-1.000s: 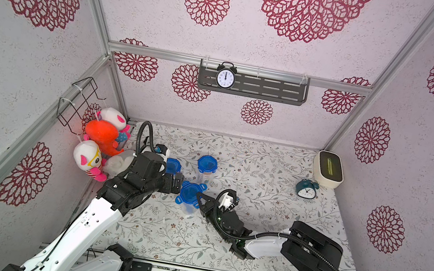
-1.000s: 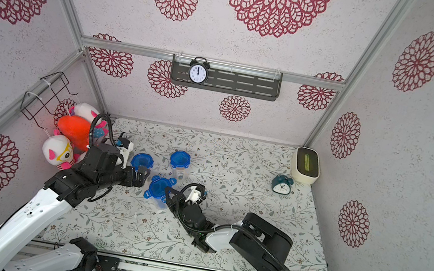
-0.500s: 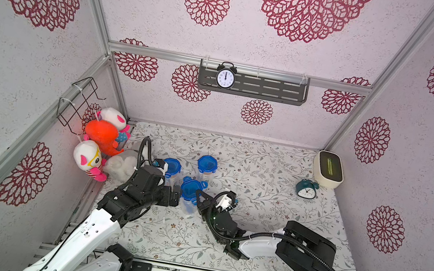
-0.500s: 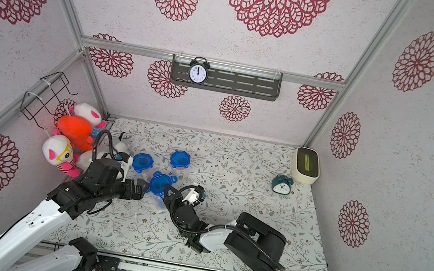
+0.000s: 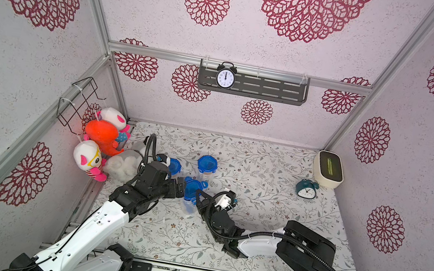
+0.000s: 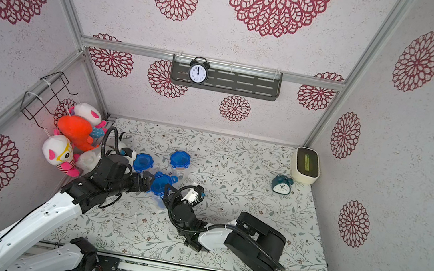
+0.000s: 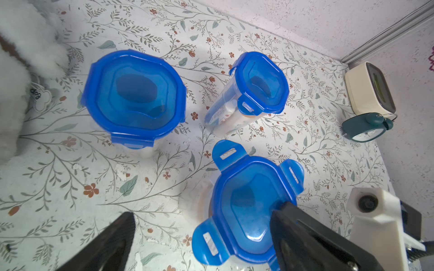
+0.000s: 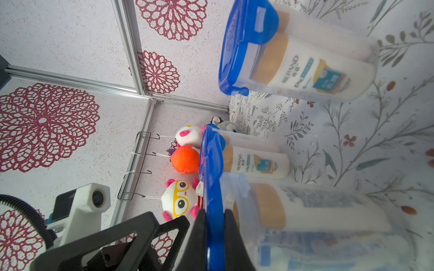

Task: Pack away toiletry kits
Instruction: Close the lid on the container.

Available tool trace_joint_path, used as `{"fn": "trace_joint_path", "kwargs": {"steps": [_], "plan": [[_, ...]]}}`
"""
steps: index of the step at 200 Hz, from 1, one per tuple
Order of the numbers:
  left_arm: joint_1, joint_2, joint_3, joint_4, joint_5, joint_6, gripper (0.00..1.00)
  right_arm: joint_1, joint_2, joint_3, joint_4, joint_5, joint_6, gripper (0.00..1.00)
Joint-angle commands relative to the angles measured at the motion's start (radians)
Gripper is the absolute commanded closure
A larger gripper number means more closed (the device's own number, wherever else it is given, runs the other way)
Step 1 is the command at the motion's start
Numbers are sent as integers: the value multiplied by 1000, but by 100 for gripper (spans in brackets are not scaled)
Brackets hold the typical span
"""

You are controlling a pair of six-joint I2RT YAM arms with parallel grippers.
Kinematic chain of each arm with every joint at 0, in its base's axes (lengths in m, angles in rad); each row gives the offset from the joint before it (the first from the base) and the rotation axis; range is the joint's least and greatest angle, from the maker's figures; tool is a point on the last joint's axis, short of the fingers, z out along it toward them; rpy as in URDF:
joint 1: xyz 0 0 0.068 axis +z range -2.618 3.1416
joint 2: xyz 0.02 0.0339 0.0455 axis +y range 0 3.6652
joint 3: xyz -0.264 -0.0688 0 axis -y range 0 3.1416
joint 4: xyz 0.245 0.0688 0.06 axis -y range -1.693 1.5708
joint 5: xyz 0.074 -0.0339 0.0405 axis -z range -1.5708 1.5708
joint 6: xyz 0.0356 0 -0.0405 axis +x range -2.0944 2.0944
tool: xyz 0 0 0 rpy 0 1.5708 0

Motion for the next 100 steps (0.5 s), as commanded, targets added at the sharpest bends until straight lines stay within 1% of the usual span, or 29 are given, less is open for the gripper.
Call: {"fn": "trace_joint_path", "kwargs": {"steps": [1, 22, 69, 100], "plan": [[-5, -2, -8, 39, -19, -7, 7, 5, -30, 36, -4, 8, 3, 94], [-7, 9, -11, 45, -13, -4, 7, 5, -22, 44, 2, -8, 4, 94], [-13, 48, -15, 56, 4, -1, 9, 5, -35, 28, -12, 2, 11, 93], [-20, 71, -18, 47, -13, -1, 11, 5, -32, 35, -35, -6, 14, 92]]}}
